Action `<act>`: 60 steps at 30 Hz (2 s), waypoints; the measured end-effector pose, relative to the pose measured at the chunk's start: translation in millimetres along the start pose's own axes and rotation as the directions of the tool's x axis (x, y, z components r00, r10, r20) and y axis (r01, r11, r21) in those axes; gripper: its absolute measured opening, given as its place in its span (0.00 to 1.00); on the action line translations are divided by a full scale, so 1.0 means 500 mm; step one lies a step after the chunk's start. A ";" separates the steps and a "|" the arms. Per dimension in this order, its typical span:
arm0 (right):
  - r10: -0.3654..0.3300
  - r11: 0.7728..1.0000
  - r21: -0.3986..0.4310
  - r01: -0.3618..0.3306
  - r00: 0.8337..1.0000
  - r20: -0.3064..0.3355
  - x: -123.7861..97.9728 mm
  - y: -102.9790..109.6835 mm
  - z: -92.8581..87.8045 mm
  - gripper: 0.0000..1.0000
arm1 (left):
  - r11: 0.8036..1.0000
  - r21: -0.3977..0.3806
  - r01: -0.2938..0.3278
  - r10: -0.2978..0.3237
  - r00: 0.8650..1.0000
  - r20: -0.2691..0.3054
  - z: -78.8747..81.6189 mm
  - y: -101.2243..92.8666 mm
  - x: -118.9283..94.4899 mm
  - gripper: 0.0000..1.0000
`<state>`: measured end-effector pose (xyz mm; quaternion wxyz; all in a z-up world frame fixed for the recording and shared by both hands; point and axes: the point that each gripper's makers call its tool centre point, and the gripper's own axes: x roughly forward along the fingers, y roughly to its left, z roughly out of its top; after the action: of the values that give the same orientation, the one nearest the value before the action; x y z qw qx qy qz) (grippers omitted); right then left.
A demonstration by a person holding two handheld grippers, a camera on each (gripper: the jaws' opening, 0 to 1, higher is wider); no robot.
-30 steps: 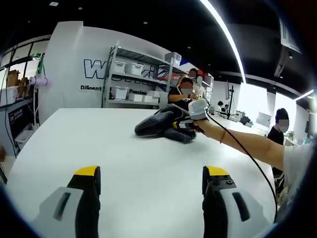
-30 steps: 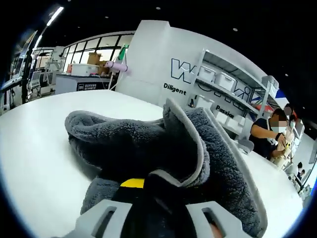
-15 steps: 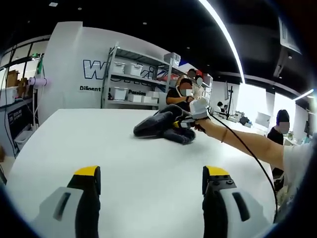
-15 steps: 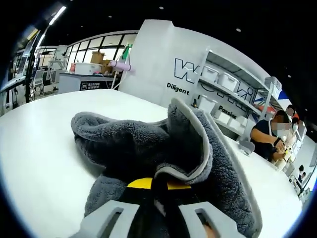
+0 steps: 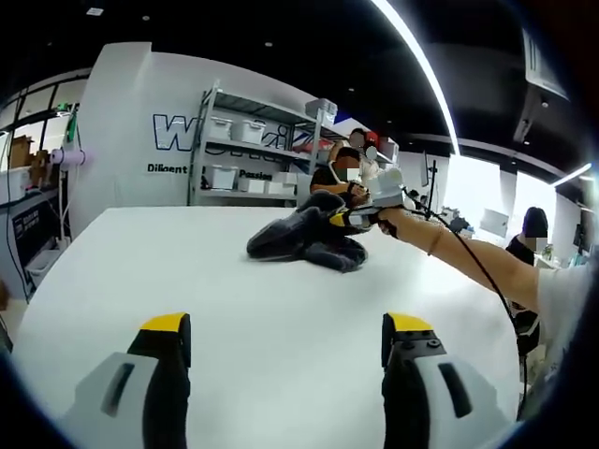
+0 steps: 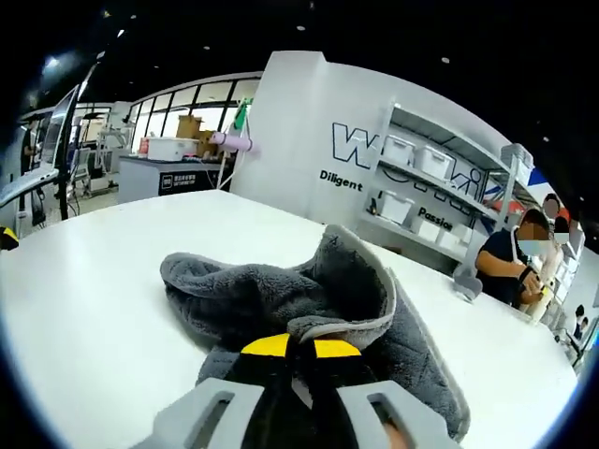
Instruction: Fold the towel on the table until its edges align and the towel forms a compact rectangular stack.
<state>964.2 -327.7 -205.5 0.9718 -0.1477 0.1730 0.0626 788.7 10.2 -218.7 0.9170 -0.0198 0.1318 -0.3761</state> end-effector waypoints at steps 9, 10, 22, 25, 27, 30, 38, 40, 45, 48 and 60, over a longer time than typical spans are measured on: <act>-0.003 1.000 -0.005 0.003 0.997 0.080 -0.056 -0.019 0.070 0.06 | 1.000 0.008 0.006 -0.006 1.000 -0.004 0.000 -0.003 0.002 0.88; -0.003 1.000 -0.010 0.004 0.997 0.083 -0.061 -0.020 0.074 0.06 | 1.000 0.010 0.006 -0.006 1.000 -0.004 0.000 -0.003 0.002 0.88; -0.031 0.995 -0.087 0.047 0.984 0.176 -0.120 -0.048 0.143 0.06 | 1.000 0.009 0.004 -0.004 1.000 -0.011 -0.006 -0.003 0.005 0.87; -0.044 0.993 -0.096 0.064 0.978 0.202 -0.140 -0.056 0.162 0.06 | 1.000 0.013 0.002 -0.002 1.000 -0.013 -0.006 -0.003 0.005 0.87; -0.044 0.993 -0.098 0.066 0.976 0.214 -0.150 -0.056 0.172 0.06 | 1.000 0.011 -0.001 0.001 1.000 -0.012 -0.006 -0.002 0.004 0.88; -0.057 0.988 -0.129 0.091 0.968 0.245 -0.171 -0.060 0.195 0.06 | 1.000 0.009 -0.004 0.004 1.000 -0.009 -0.004 0.000 0.002 0.88; -0.058 0.981 -0.156 0.112 0.947 0.317 -0.226 -0.051 0.245 0.06 | 1.000 0.005 -0.008 0.008 1.000 -0.011 -0.006 0.004 0.001 0.87; -0.052 0.980 -0.162 0.113 0.939 0.340 -0.239 -0.047 0.258 0.06 | 1.000 0.005 -0.009 0.009 1.000 -0.012 -0.007 0.005 0.001 0.87; 0.000 0.971 -0.217 0.096 0.916 0.402 -0.266 -0.028 0.294 0.06 | 1.000 0.006 -0.011 0.011 1.000 -0.009 -0.005 0.005 -0.002 0.87; 0.005 0.974 -0.206 0.096 0.896 0.443 -0.286 -0.026 0.319 0.06 | 1.000 0.005 -0.010 0.010 1.000 -0.005 -0.003 0.006 -0.003 0.87; 0.087 0.961 -0.266 0.073 0.835 0.543 -0.345 0.039 0.397 0.06 | 1.000 0.012 -0.011 0.011 1.000 0.011 0.007 0.004 -0.009 0.88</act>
<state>863.3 -260.3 28.2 0.9498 -0.2567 -0.1233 0.1295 788.1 14.4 -214.6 0.9198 -0.0157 0.1245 -0.3718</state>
